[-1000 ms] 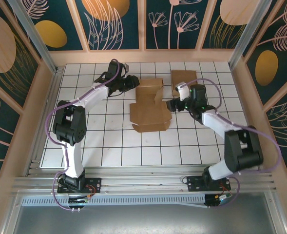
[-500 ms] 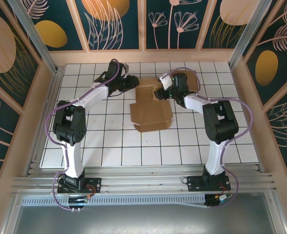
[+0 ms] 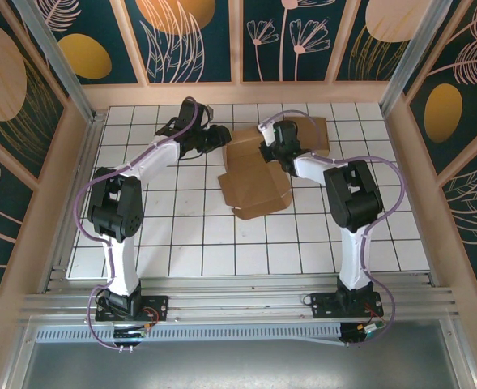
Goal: Fold the paper box
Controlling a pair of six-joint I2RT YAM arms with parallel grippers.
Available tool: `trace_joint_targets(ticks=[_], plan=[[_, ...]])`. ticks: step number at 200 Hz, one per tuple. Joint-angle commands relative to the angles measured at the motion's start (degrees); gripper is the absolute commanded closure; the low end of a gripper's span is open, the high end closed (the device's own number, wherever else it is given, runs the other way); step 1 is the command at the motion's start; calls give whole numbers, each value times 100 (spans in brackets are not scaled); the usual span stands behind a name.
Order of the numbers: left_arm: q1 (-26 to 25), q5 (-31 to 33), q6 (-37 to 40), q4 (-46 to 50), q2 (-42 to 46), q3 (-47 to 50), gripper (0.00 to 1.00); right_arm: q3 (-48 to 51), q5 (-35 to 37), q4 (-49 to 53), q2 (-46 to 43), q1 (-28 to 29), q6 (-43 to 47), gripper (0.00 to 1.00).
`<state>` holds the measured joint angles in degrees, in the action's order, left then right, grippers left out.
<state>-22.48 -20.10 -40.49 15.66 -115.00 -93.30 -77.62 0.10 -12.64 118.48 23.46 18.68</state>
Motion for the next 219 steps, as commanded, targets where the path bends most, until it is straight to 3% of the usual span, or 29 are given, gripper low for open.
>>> trace_joint_targets(ticks=[1, 23, 38, 76, 85, 110, 122, 149, 177, 200, 219], plan=[[-26, -37, 59, 113, 169, -178, 62, -271, 245, 540, 240, 75, -83, 100], [-26, -49, 41, 86, 191, -163, 59, -387, 370, 707, 241, 97, -304, 100], [-21, -38, 51, 86, 206, -154, 59, -336, 277, 713, 141, 106, -402, 77], [-20, -4, 89, 130, 210, -164, 59, -29, 99, 736, -207, 89, -455, 65], [-20, 4, 85, 130, 209, -163, 59, 74, -89, 722, -294, 88, -470, 68], [-25, -12, 59, 121, 194, -145, 59, 430, -271, 377, -448, 24, -539, 94], [-20, 0, 37, 98, 205, -120, 59, 402, -298, 339, -403, -24, -608, 100], [-21, 301, -11, -60, 567, 59, 50, 92, -317, 641, -328, -87, -577, 100], [-20, 1258, 310, -366, 1720, 633, 40, -86, -385, 1154, -763, -139, -138, 100], [-20, 1770, 1096, -931, 3018, 1448, 28, -346, -243, 2125, -1434, -119, 1074, 100], [-20, 2003, 1790, -1338, 3934, 2166, 21, -493, 721, 2732, -1973, 79, 2483, 100]])
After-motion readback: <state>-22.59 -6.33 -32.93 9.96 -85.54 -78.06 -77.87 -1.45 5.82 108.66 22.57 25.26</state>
